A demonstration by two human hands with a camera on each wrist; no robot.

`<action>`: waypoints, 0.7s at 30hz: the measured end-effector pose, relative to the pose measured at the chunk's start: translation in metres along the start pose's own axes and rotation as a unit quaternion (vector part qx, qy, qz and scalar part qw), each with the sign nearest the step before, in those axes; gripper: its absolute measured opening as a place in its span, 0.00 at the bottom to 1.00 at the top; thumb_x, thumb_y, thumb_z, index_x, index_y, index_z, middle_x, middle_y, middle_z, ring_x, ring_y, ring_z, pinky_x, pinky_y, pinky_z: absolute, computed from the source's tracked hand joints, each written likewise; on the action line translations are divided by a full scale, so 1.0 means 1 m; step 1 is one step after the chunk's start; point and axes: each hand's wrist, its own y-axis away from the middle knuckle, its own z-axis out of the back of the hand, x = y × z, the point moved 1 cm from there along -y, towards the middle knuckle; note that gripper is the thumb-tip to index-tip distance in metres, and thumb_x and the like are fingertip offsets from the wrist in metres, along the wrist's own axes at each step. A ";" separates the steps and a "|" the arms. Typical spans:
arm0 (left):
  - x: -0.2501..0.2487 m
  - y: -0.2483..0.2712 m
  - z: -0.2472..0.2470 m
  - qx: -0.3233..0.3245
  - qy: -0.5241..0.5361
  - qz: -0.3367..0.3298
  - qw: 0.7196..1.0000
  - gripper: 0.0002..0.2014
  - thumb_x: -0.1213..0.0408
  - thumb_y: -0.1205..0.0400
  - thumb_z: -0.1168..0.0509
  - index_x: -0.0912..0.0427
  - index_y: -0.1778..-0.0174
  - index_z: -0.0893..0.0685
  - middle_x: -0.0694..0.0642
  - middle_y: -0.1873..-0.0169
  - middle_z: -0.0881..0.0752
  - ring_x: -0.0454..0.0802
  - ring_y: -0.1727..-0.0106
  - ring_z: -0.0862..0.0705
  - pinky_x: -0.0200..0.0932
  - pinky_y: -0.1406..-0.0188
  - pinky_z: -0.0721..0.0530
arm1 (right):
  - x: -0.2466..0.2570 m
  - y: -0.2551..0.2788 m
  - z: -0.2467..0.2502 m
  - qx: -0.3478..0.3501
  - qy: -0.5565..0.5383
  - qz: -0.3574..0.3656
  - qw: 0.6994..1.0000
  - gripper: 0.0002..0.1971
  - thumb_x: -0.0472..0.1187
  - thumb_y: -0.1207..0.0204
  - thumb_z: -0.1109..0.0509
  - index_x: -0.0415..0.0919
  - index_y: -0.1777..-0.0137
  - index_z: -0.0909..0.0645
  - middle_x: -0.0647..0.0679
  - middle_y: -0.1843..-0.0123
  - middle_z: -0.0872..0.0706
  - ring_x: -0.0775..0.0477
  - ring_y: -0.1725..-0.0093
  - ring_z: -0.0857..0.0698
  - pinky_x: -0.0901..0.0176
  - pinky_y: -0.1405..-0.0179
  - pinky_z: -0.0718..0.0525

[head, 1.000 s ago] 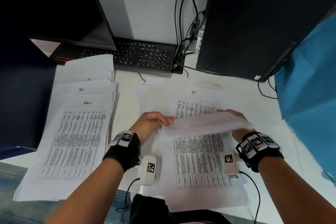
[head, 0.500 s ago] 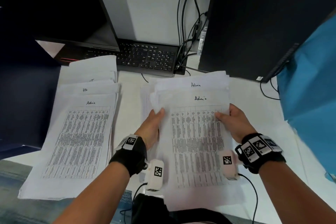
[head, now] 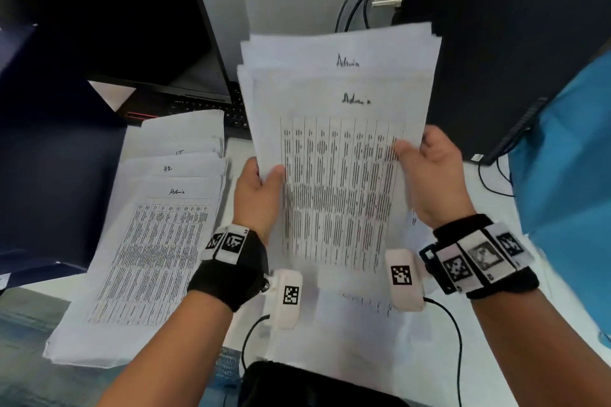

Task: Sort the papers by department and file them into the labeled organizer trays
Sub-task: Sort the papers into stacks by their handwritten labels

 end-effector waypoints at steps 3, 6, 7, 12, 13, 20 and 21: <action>-0.031 0.005 -0.002 -0.038 0.052 -0.061 0.996 0.06 0.65 0.16 0.40 0.48 0.49 0.25 0.41 0.53 0.15 0.32 0.53 0.16 0.26 0.57 0.21 | 0.024 0.011 -0.013 0.014 0.039 0.076 0.996 0.10 0.33 0.18 0.39 0.49 0.43 0.24 0.59 0.48 0.14 0.66 0.48 0.14 0.64 0.44 0.14; -0.045 0.012 -0.005 -0.036 0.054 -0.108 0.992 0.07 0.64 0.14 0.42 0.49 0.43 0.29 0.38 0.53 0.18 0.21 0.58 0.19 0.18 0.61 0.25 | 0.033 0.025 -0.023 0.003 0.013 0.143 0.990 0.13 0.30 0.17 0.42 0.47 0.39 0.28 0.62 0.48 0.16 0.72 0.48 0.16 0.75 0.49 0.19; -0.046 0.013 -0.004 -0.035 0.049 -0.120 0.991 0.09 0.64 0.14 0.43 0.49 0.40 0.31 0.35 0.53 0.20 0.17 0.58 0.21 0.16 0.61 0.26 | 0.032 0.029 -0.026 0.002 0.006 0.152 0.988 0.13 0.29 0.17 0.42 0.48 0.40 0.29 0.61 0.48 0.17 0.72 0.48 0.16 0.76 0.50 0.20; -0.041 0.012 0.003 -0.042 0.066 -0.099 0.992 0.15 0.70 0.18 0.38 0.52 0.38 0.29 0.44 0.48 0.16 0.31 0.50 0.16 0.34 0.49 0.19 | 0.016 0.032 -0.029 0.001 0.002 0.126 0.992 0.16 0.30 0.19 0.39 0.50 0.39 0.31 0.57 0.45 0.18 0.68 0.50 0.16 0.71 0.55 0.18; -0.040 0.011 0.004 -0.042 0.073 -0.092 0.992 0.17 0.71 0.19 0.37 0.49 0.40 0.29 0.47 0.47 0.15 0.35 0.50 0.15 0.37 0.49 0.18 | 0.013 0.031 -0.027 0.000 -0.004 0.114 0.993 0.17 0.28 0.20 0.39 0.53 0.43 0.31 0.55 0.46 0.18 0.67 0.51 0.16 0.69 0.56 0.17; -0.043 0.006 0.009 -0.013 0.112 -0.040 0.993 0.25 0.69 0.22 0.32 0.66 0.29 0.32 0.60 0.56 0.17 0.48 0.48 0.15 0.33 0.50 0.22 | 0.005 0.024 -0.023 0.006 -0.009 0.081 0.997 0.18 0.21 0.25 0.45 0.44 0.43 0.30 0.57 0.52 0.20 0.72 0.58 0.18 0.71 0.55 0.18; -0.044 0.006 0.008 -0.006 0.110 -0.040 0.993 0.23 0.68 0.20 0.33 0.65 0.30 0.31 0.56 0.57 0.16 0.50 0.46 0.15 0.34 0.49 0.22 | 0.005 0.025 -0.025 0.007 0.001 0.086 0.996 0.17 0.22 0.24 0.46 0.42 0.41 0.31 0.58 0.52 0.21 0.75 0.60 0.20 0.76 0.57 0.20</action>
